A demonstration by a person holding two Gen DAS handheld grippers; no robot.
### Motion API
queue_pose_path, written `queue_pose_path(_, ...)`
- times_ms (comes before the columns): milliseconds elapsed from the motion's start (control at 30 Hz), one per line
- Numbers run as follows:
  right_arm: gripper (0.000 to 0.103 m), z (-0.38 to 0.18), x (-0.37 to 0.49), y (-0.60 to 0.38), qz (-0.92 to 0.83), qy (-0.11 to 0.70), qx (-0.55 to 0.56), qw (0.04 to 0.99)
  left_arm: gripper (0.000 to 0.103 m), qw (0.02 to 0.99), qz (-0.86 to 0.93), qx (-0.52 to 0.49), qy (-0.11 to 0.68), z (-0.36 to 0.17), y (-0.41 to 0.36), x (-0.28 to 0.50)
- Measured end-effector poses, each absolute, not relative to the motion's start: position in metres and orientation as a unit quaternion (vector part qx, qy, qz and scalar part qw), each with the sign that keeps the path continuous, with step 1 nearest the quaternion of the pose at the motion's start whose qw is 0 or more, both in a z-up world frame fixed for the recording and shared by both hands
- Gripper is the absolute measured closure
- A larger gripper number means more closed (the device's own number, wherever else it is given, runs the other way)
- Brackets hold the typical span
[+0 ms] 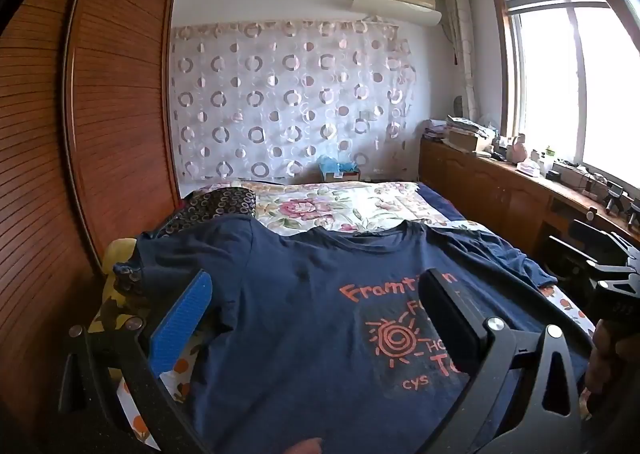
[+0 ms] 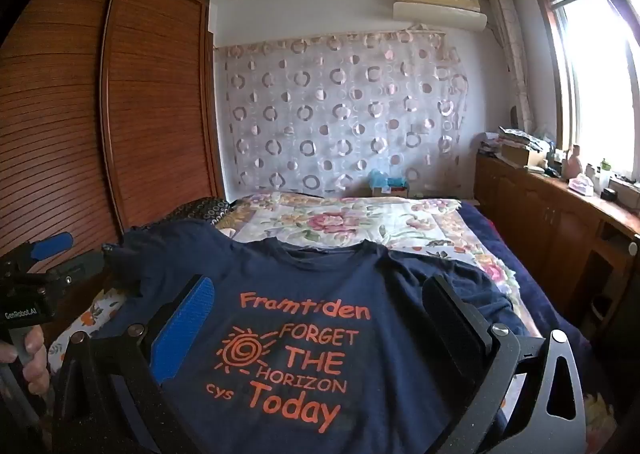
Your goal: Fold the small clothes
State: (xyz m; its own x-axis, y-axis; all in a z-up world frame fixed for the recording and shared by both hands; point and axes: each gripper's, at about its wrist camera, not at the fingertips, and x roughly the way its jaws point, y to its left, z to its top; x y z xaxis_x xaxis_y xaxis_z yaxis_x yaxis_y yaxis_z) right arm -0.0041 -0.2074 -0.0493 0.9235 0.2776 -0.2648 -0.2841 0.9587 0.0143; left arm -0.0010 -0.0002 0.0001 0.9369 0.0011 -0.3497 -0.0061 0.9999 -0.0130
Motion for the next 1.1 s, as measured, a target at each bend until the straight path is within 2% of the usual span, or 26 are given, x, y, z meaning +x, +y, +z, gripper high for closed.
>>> queue_pose_path(1100,0.0,-0.051,-0.0037,-0.2068,0.145,0.132,-0.009,0.981,0.0,0.983,0.007,-0.003,0.184,0.0001,-0.002,-0.0041)
